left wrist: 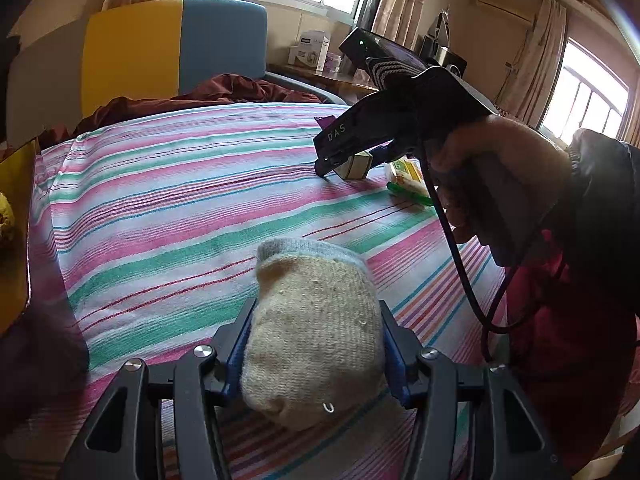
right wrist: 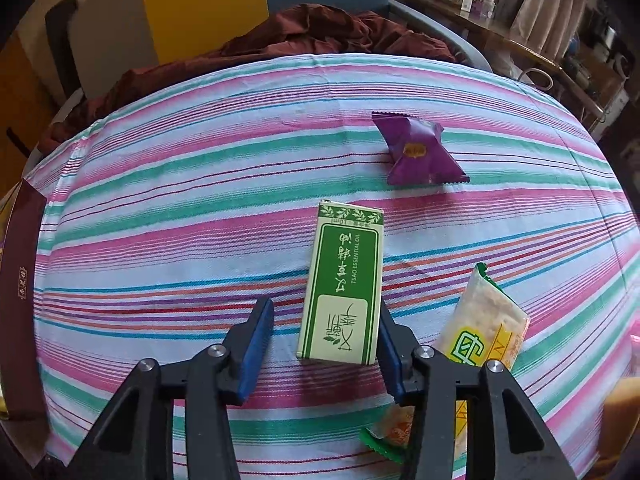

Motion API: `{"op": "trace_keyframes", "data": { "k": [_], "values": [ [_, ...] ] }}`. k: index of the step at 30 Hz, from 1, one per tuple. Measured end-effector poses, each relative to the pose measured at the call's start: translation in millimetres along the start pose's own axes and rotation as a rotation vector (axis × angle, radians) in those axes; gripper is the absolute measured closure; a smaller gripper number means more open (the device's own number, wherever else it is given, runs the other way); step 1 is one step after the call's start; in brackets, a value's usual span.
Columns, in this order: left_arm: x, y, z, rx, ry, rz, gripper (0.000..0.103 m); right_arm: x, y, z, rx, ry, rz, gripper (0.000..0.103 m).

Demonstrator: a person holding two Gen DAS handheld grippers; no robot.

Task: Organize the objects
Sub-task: 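Carry the beige sock over the gold tray while the right gripper holds the tea box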

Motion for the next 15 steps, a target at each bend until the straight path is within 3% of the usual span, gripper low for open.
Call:
{"op": "trace_keyframes", "data": {
  "k": [1, 3, 6, 15],
  "values": [
    [0, 0, 1, 0.003, 0.003, -0.001, 0.047, 0, 0, -3, -0.021, -0.015, 0.011, 0.056],
    [1, 0, 2, 0.013, 0.009, -0.005, 0.048, -3, -1, -14, -0.101, -0.042, 0.038, 0.072],
    [1, 1, 3, 0.023, 0.014, -0.011, 0.049, -1, -4, -29, -0.21, -0.127, 0.084, 0.072],
    [-15, 3, 0, -0.019, 0.047, -0.06, 0.05, 2, 2, -28, -0.21, -0.11, 0.09, 0.072]
  ]
}}
Point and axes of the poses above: each gripper's, at about its wrist camera, not at the fingertips, and x roughly the way its jaws point, z to its right, y to its top, the point moved 5 cm from there along x, roughly the way its jaws point, and after that the axes turned 9 degrees about x, right-handed, at the moved point
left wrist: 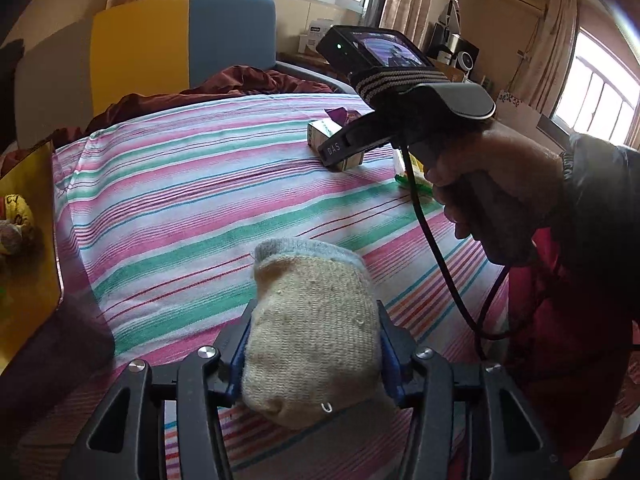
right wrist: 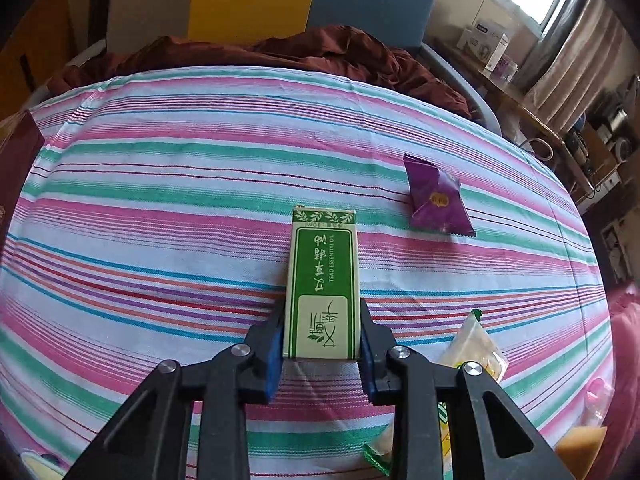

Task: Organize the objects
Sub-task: 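Carry the beige sock over the gold tray while the right gripper holds the tea box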

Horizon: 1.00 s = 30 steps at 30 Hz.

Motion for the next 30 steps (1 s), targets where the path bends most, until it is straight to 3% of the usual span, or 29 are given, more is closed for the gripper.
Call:
{"op": "trace_keyframes", "data": {
  "k": [8, 14, 21, 30],
  "values": [
    [-64, 22, -22, -0.081, 0.076, 0.101, 0.05, -3, -3, -3, -0.03, -0.019, 0.017, 0.072],
    [-114, 33, -62, -0.155, 0.242, 0.16, 0.05, -4, -3, -5, -0.057, -0.036, 0.027, 0.072],
    [-151, 16, -110, -0.211, 0.43, 0.169, 0.05, -5, -3, -7, -0.072, -0.049, 0.034, 0.072],
    [-164, 0, -151, -0.263, 0.531, 0.154, 0.05, -6, -3, -9, -0.092, -0.069, 0.045, 0.072]
  ]
}}
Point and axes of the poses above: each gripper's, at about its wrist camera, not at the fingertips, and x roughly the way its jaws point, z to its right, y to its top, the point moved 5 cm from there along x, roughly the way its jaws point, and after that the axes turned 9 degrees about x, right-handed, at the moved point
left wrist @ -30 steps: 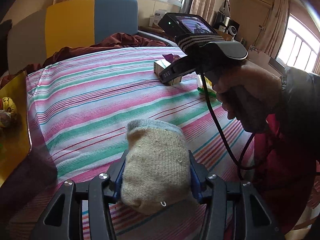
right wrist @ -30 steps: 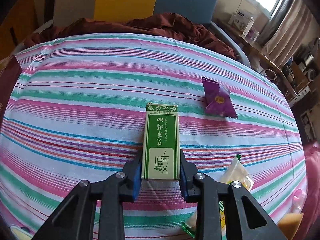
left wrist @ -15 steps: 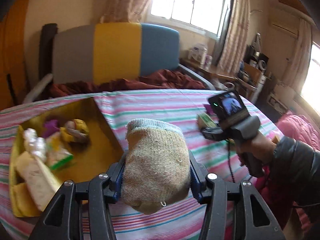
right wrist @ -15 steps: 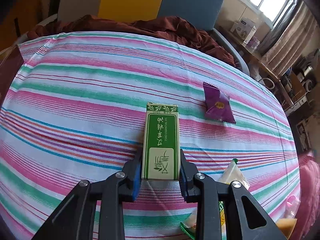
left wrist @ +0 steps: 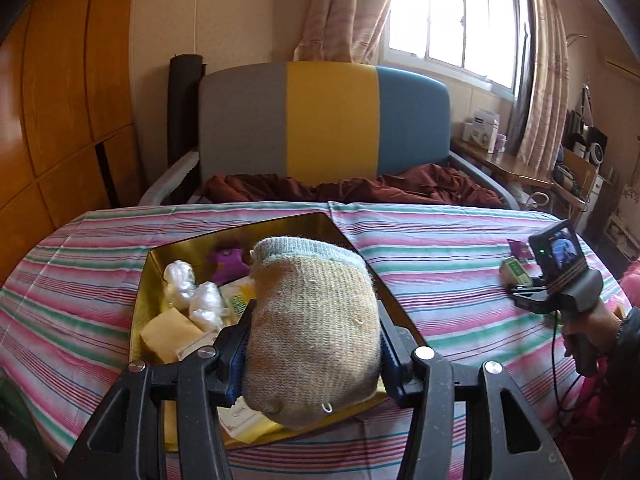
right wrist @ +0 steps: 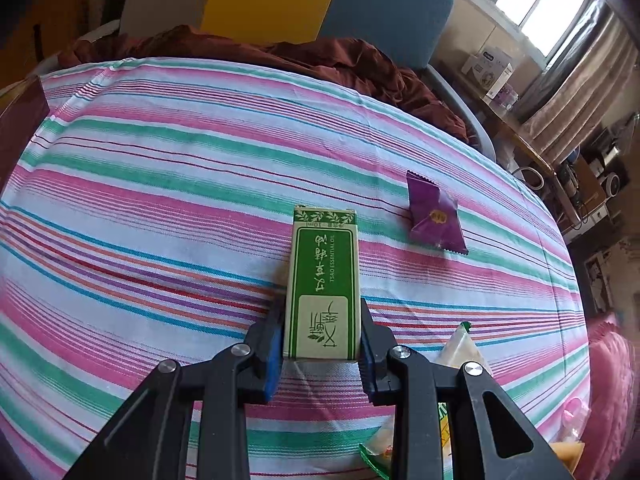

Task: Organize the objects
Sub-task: 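Carry the beige sock over the gold tray while the right gripper holds the tea box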

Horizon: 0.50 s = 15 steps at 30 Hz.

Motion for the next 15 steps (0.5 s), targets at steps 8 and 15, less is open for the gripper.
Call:
{"op": "trace_keyframes", "data": {
  "k": [8, 15],
  "values": [
    [27, -7, -16, -0.034, -0.023, -0.078, 0.05, 1, 1, 1, -0.015, -0.012, 0.003, 0.071],
    [65, -9, -33, -0.167, -0.131, -0.182, 0.05, 1, 1, 0, -0.012, -0.013, 0.002, 0.071]
  ]
}}
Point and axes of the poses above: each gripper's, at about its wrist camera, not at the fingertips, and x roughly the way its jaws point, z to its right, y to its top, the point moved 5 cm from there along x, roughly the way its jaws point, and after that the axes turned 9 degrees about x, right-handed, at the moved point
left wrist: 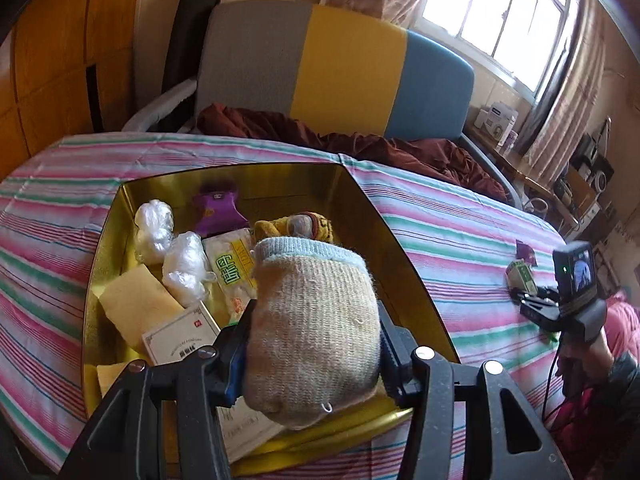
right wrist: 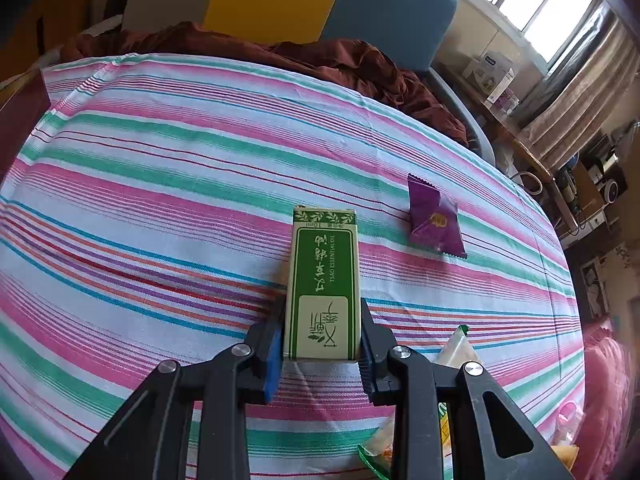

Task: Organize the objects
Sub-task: 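Carry the beige sock over the gold tray while the right gripper holds the tea box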

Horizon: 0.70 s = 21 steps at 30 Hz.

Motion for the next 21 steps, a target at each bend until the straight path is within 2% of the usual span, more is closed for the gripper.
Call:
{"op": "trace_keyframes", "data": {
  "k": [4, 8, 13, 18, 21],
  "values": [
    [10, 8, -9, -0.038, -0.024, -0.017, 0.05, 2, 2, 0, 0.002, 0.002, -0.004, 0.071],
    [27, 9, -10, -0.043, -0.046, -0.069, 0.05, 3, 3, 0, 0.007, 0.006, -0.007, 0.071],
    [51, -8, -5, -0.02, -0.002, -0.187, 0.048, 1, 2, 0, 0.013, 0.01, -0.011, 0.071],
    [39, -8, -8, -0.005, 0.039, -0.152, 0.04, 2, 3, 1, 0.012, 0.013, -0.011, 0.07],
    [25, -8, -12, 0.0, 0.067, -0.12, 0.039, 2, 4, 1, 0.012, 0.013, -0.011, 0.07]
  ]
}}
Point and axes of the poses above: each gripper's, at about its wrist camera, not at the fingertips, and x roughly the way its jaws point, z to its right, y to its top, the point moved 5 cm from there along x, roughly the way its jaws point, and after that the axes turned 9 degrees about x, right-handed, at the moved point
